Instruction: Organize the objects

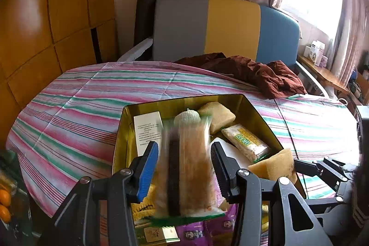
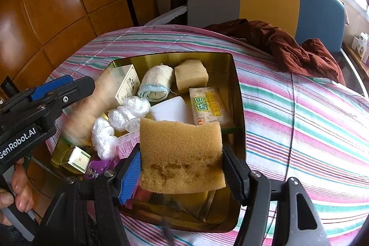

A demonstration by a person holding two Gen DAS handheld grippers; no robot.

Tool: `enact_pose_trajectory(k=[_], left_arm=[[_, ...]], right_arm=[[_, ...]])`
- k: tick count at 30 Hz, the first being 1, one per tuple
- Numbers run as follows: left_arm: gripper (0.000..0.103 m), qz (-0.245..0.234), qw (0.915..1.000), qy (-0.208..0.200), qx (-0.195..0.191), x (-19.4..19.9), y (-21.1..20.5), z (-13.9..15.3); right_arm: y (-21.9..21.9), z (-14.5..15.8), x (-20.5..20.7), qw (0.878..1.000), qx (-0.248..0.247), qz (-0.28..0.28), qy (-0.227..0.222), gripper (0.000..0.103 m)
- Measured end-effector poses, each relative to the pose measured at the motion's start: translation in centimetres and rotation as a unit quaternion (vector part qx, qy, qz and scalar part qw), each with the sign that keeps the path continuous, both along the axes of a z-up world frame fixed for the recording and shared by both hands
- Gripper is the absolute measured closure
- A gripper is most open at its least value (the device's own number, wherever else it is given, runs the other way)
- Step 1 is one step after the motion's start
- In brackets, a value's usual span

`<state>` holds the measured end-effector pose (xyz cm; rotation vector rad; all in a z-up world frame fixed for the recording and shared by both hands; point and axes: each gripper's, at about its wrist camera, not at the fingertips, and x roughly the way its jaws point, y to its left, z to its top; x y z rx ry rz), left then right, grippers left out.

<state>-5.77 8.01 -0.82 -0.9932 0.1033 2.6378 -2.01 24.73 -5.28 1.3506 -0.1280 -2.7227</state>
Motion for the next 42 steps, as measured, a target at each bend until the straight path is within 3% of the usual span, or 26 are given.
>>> enact_pose_trajectory(k=[4, 7, 19, 34, 42], left_arm=[[0.055, 0.000, 1.0000, 0.004, 0.000, -0.2, 0.2, 0.3], [0.054, 0.000, 1.0000, 0.006, 0.000, -0.2, 0.3, 0.4], [0.046, 0.005, 0.9999, 0.010, 0.000, 0.0, 0.2, 0.6], [0.001, 0.031, 0.9991, 0.030, 0.002, 1.9, -1.3, 1.8], [0.000, 0.039, 0.9987, 0.033, 0.002, 3.4, -2.3, 2.0]], right_arm=[[0.0, 0.1, -0.1, 1.000, 0.000, -0.004, 0.001, 0.035], [0.3, 0.3, -0.1, 1.000, -0.002, -0.011, 0.005, 0.025], [0.9, 1.1, 0.1, 0.999, -0.005, -0.034, 0.020, 0.025], [0.1, 2.6, 1.3, 0.996, 0.027, -0.066, 0.050, 0.022], [-1.3, 2.4, 2.4, 0.996, 0.037, -0.058, 0.054, 0.022]])
